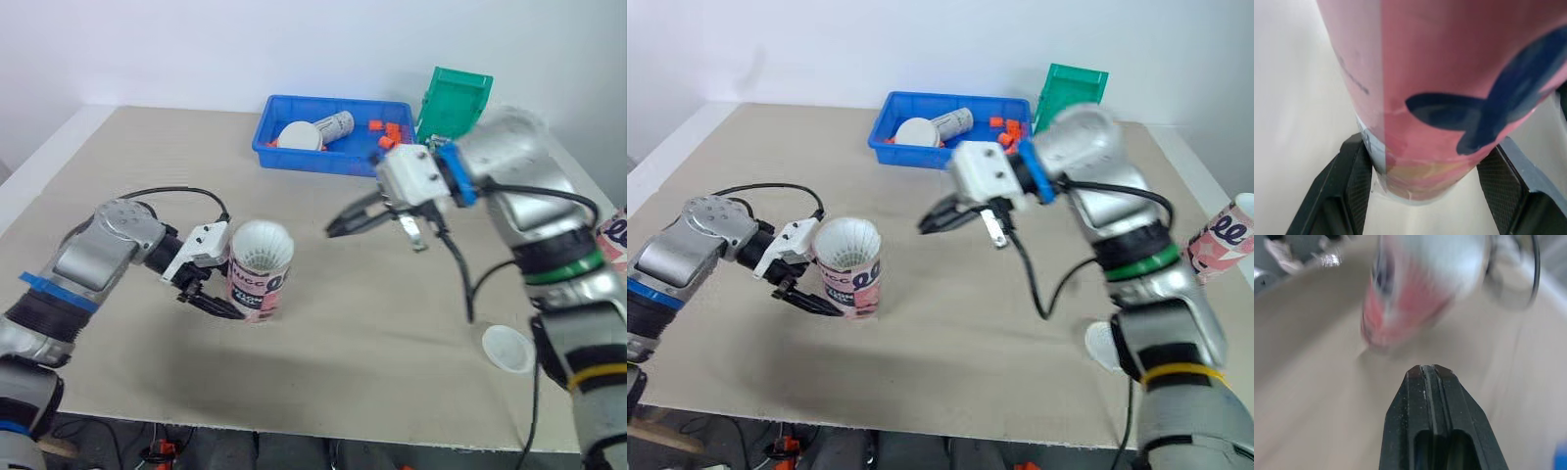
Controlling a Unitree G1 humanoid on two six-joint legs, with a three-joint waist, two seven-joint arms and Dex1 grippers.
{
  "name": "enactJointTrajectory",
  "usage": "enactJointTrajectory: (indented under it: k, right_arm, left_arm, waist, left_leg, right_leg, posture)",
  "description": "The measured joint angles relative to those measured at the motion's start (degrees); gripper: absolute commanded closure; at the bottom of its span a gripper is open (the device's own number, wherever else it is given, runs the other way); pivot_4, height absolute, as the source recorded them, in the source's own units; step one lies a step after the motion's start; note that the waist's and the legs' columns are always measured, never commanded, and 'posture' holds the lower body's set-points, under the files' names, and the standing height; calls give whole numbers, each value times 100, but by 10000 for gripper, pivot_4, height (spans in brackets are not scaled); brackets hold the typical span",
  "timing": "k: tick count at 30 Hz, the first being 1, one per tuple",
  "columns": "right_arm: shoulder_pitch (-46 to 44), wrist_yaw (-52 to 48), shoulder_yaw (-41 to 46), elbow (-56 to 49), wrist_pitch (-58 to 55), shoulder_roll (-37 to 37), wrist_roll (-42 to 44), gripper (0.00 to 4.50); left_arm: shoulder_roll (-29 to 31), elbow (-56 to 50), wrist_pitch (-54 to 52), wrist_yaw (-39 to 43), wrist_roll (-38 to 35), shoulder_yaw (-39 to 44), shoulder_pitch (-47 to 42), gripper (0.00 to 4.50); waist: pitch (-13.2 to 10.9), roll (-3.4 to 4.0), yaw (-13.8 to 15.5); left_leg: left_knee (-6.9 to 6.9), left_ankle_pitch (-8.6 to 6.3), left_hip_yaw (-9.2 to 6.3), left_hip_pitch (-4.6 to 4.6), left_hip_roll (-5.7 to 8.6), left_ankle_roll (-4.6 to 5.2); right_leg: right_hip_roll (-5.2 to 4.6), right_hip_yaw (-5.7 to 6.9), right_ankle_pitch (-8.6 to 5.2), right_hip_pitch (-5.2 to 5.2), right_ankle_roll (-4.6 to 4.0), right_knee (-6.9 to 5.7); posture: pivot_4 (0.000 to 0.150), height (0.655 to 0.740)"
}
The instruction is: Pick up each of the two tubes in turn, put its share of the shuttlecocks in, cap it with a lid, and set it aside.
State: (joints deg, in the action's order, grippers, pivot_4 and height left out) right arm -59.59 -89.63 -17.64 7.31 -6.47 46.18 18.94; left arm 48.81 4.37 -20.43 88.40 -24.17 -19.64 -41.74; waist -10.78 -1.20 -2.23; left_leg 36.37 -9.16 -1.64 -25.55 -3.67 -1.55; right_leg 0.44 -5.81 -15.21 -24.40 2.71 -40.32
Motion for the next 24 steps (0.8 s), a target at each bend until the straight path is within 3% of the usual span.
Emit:
enactJointTrajectory:
  k: [4, 5, 6, 12, 24]
  right_arm:
    - [871, 16, 471, -512, -603, 922, 36, 15793]
    - [1244, 3, 629, -607, -706, 1293, 6, 9262]
    - [1331, 1, 649, -591, -728, 1376, -23, 6637]
    - [2513, -12, 702, -33, -293, 2279, -711, 6637]
    - [2891, -20, 708, 1121, 45, 2549, -1154, 6637]
  left_arm:
    - [-641, -324, -195, -497, -259, 316, 484, 16180]
    - [-1000, -316, -186, -731, -254, 324, 678, 16180]
    - [-1083, -316, -186, -793, -252, 310, 767, 16180]
    - [-2231, 432, 643, -1667, 595, 23, 1021, 16180]
    - [-2576, 703, 1146, -1813, 1060, -146, 1100, 16180]
  waist:
    - [-4, 7, -7]
    - [-4, 8, -12]
    - [-5, 7, -33]
    - [-4, 14, -42]
    - [-1, 22, -57]
  left_leg:
    - [-1, -3, -1, 4, 2, 4]
    - [-1, -3, 1, 5, 4, 5]
    - [3, -3, 2, 7, 3, 5]
    - [12, -1, 43, 36, 12, 3]
    - [17, 1, 86, 49, 45, -2]
  right_leg:
    - [0, 0, -5, 4, 1, 1]
    - [0, -2, -2, 6, 3, 3]
    - [2, -4, 0, 5, 2, 3]
    - [-6, -48, 12, 20, 3, 7]
    - [-51, -78, 23, 28, 38, 22]
  posture:
    - [1500, 7038]
    - [1500, 7038]
    - [1500, 7038]
    - [1500, 7038]
    - [1500, 7038]
